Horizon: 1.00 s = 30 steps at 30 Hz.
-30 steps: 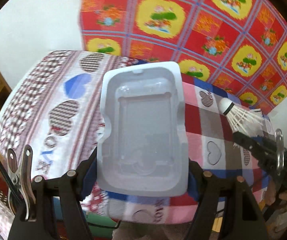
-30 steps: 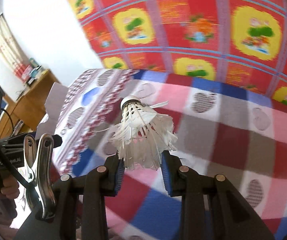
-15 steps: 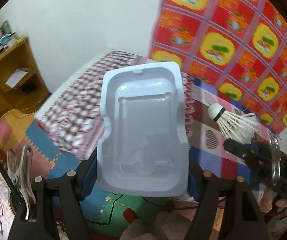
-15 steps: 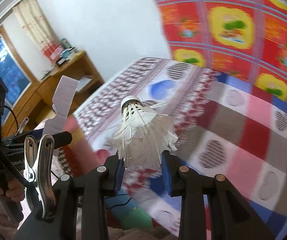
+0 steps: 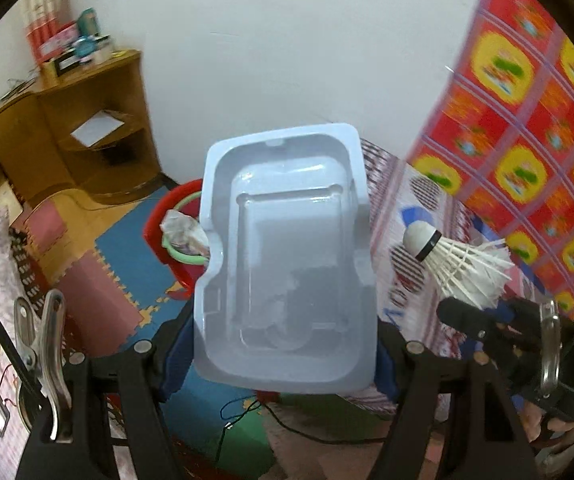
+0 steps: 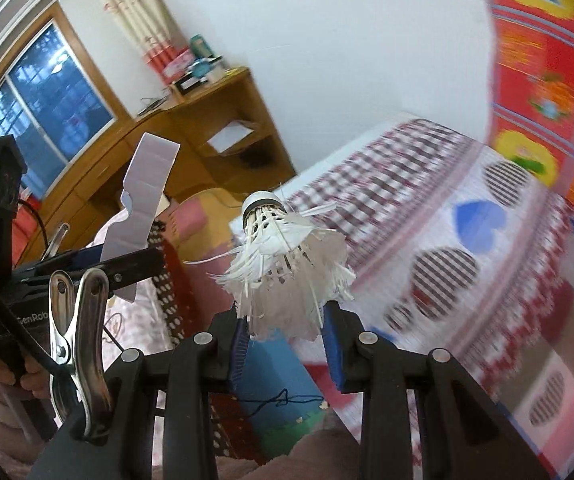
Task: Collect trash
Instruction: 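Lift the tray with the left gripper while the right gripper carries the shuttlecock over the bucket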
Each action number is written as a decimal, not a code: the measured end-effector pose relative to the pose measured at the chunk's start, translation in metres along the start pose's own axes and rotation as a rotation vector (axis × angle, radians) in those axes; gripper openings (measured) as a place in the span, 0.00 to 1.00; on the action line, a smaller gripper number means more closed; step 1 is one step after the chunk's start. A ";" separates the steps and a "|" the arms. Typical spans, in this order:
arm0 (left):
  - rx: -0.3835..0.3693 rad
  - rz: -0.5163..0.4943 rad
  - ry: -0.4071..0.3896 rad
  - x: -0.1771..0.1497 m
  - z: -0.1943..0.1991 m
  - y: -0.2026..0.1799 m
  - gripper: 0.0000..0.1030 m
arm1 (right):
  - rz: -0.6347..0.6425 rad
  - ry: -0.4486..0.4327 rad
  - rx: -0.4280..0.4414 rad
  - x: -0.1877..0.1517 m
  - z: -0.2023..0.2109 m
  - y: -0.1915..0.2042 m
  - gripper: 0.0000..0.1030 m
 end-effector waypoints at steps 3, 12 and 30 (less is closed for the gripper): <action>0.017 0.024 -0.013 0.014 -0.001 0.023 0.74 | 0.024 0.011 0.021 0.018 -0.023 0.013 0.32; 0.023 0.077 -0.014 0.066 -0.025 0.092 0.74 | 0.061 0.029 0.051 0.075 -0.088 0.038 0.32; -0.002 0.049 0.061 0.133 -0.105 0.169 0.74 | -0.007 0.026 -0.008 0.140 -0.171 0.062 0.32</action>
Point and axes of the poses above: each gripper's, at about its wrist camera, not at the fingertips, and z roughly against the way its jaws point, y to its left, x to its top, the point moved 9 cm from there along -z, roughly the way its jaws point, and after that the axes turned 2 degrees about z, right-handed, at the moved point
